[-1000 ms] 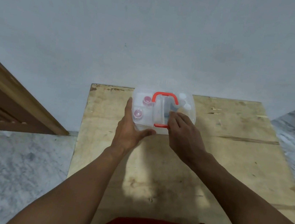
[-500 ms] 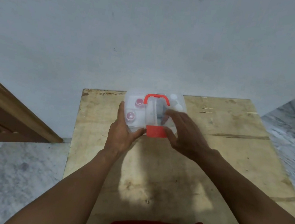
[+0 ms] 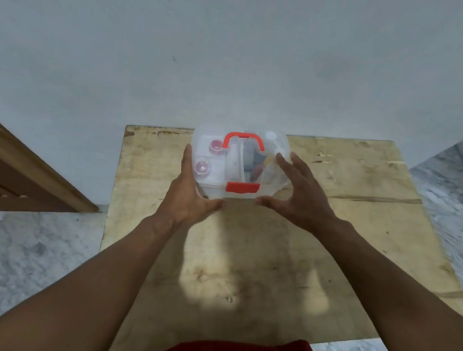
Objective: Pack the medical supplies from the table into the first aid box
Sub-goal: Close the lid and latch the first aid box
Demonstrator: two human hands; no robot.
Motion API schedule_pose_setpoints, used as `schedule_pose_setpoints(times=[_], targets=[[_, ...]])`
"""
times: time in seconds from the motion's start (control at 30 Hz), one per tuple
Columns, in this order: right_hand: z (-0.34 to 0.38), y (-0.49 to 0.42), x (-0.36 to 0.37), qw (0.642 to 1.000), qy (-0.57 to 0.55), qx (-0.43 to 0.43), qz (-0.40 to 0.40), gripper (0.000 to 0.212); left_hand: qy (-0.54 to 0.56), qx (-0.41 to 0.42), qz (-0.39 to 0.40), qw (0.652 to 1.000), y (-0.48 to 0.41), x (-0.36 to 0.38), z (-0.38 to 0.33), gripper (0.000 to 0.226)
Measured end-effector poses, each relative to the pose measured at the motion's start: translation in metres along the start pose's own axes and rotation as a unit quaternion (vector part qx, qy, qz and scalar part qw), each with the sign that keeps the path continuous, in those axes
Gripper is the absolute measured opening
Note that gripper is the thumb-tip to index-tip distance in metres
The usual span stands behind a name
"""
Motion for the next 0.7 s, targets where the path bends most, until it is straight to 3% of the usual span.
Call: schedule_pose_setpoints(times=[0.13, 0.33, 0.5, 0.7], targets=[[-0.003, -0.001, 0.006, 0.998, -0.025, -0.004, -0.055, 0.1, 0.023, 0.031, 0.009, 0.999, 0.0, -0.002, -0.012, 0.124], [-0.011, -0.001, 0.016, 0.988, -0.086, -0.04, -0.126, 0.094, 0.039, 0.069, -0.077, 0.994, 0.004, -0.003, -0.019, 0.1], [-0.018, -0.004, 0.03, 0.975, -0.111, -0.053, -0.182, 0.101, 0.015, 0.055, -0.126, 0.99, 0.006, 0.001, -0.003, 0.126], [-0.026, -0.009, 0.036, 0.958, -0.109, -0.085, -0.251, 0.099, -0.011, 0.075, -0.173, 0.982, 0.001, 0.005, 0.003, 0.12]])
Point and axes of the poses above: each hand's wrist, its own y-axis away from the middle knuckle, its own x-axis out of the palm, z = x × y, the point moved 10 cm from there along -y, towards the middle knuckle, and after that the axes turned 6 degrees about z, right-handed, at the moved point
